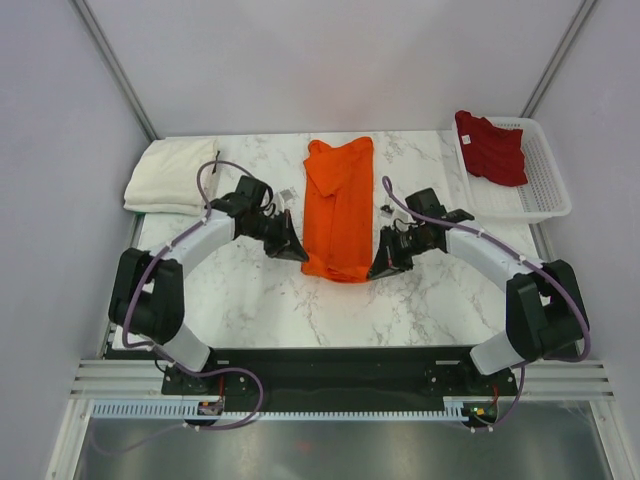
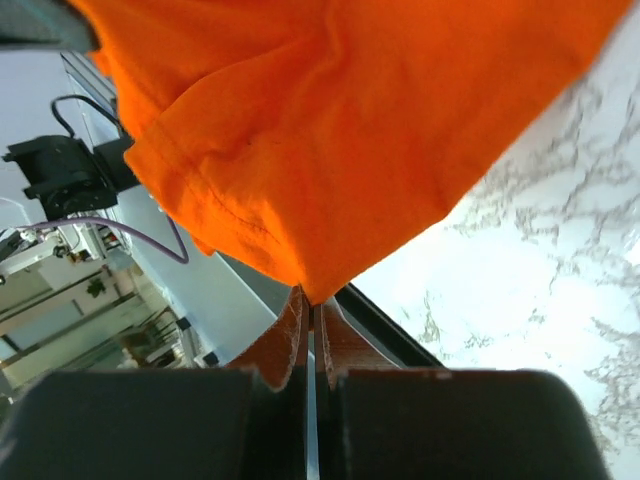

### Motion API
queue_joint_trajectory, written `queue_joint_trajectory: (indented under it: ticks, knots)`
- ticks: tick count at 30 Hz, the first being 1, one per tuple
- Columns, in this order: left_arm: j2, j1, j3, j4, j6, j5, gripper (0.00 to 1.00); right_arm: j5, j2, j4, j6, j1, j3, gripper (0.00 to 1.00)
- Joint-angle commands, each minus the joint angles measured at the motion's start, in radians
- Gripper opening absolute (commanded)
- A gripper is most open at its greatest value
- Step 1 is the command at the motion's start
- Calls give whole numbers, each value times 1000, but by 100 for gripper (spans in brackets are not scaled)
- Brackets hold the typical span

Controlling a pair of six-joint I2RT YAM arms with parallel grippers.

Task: Fold and stack the t-shirts
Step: Fold the T-shirt at the center of the board.

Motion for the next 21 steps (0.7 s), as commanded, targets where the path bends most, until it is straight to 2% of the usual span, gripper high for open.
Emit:
queue_joint_trajectory:
  ticks: [1, 8, 14, 15, 16, 17, 18, 21]
  knots:
    - [63, 30, 129, -15, 66, -26, 2, 5, 33, -20, -51, -15, 106, 0]
    - [256, 72, 368, -26, 110, -52, 2, 53, 214, 58, -71, -77, 304, 0]
    - [424, 96, 598, -35, 156, -78, 2, 110, 447, 82, -144, -117, 574, 0]
    - [446, 98, 652, -35, 171, -90, 6, 128, 481, 82, -154, -124, 652, 0]
    - [486, 98, 678, -32, 175, -146, 19, 151, 536, 82, -155, -127, 686, 7]
    - [500, 98, 700, -7, 173, -180, 38, 185, 553, 92, -151, -131, 712, 16]
    - [509, 98, 742, 8, 187, -205, 43, 199, 566, 93, -149, -136, 755, 34]
    - [518, 96, 827, 25, 260, -303, 61, 216, 541, 95, -161, -144, 731, 51]
